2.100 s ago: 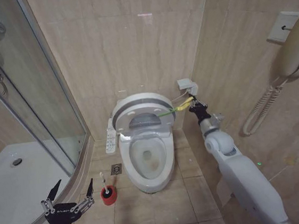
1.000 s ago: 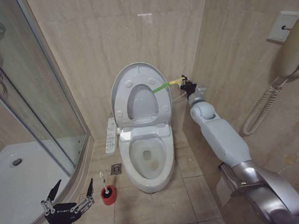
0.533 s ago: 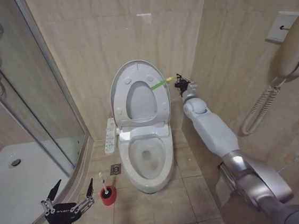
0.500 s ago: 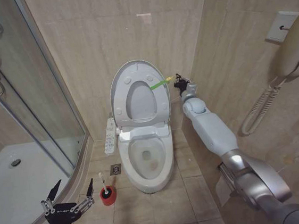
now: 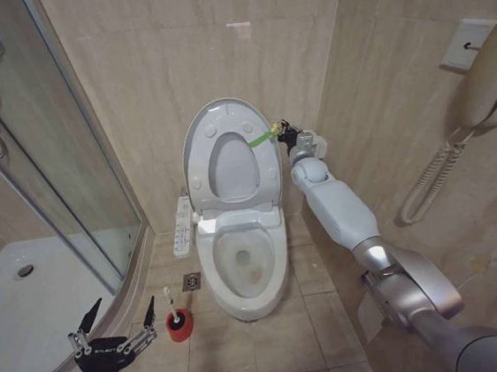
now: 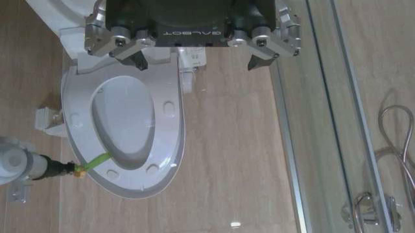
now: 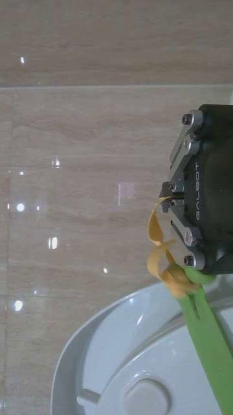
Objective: Open the toilet lid, clean the toilet bowl with a toilet brush, close the toilet lid, and flush.
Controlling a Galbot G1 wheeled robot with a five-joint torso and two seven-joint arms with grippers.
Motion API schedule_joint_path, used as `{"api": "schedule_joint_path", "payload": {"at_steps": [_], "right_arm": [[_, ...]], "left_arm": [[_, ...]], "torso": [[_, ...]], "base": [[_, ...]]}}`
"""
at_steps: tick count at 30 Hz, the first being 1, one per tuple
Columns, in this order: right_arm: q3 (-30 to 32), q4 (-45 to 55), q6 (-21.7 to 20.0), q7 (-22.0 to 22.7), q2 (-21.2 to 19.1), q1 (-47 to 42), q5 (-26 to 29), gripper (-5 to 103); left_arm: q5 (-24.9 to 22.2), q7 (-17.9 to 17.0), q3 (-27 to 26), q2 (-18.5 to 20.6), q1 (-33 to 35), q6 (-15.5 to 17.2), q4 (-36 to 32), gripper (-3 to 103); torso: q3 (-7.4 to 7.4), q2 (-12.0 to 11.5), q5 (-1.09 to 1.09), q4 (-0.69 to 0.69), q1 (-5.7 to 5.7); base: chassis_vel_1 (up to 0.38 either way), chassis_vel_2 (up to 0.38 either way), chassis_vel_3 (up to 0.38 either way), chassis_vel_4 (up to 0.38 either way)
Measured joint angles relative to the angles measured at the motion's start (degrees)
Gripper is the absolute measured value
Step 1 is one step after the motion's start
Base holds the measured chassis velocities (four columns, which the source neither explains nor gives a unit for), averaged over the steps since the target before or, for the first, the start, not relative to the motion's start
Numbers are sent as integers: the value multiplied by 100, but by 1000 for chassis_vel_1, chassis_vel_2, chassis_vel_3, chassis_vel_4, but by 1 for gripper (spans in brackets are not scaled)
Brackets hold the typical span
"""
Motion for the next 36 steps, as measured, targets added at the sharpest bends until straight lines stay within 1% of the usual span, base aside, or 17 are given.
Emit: {"api": "schedule_joint_path", "payload": {"at_steps": [3,7,9,19,22,23,30,31,36], "right_arm": [[-46,133,-9,13,-123,-52,28,2],[-71,147,-16,27,-170,-53,52,2],[-95,157,-25,44,-175,-43,65,2],[-197,413,-102,119,-300,-99,141,2],[-246,682,-172,181,-384,-227,193,2],[-260,788,-199,203,-421,-279,219,-1],[-348,1465,-356,326,-663,-566,380,-1],[-372,1622,-391,358,-718,-632,426,24],[-418,2044,-486,434,-902,-866,535,24]], "left_arm": [[0,0,0,0,0,0,0,100],[0,0,0,0,0,0,0,100],[0,0,0,0,0,0,0,100],[0,0,0,0,0,0,0,100],[0,0,0,0,0,0,0,100],[0,0,0,0,0,0,0,100],[0,0,0,0,0,0,0,100],[0,0,0,0,0,0,0,100],[0,0,0,0,0,0,0,100]], "torso": [[0,0,0,-4,-1],[0,0,0,-4,-1],[0,0,0,-1,-1],[-1,0,0,-2,0],[0,0,0,-2,0],[0,0,0,-2,0],[-1,0,0,-3,0],[-1,0,1,-3,-1],[-1,0,0,-2,-1]], "base": [[0,0,0,0],[0,0,0,0],[0,0,0,0],[0,0,0,0],[0,0,0,0],[0,0,0,0],[0,0,0,0],[0,0,0,0],[0,0,0,0]]}}
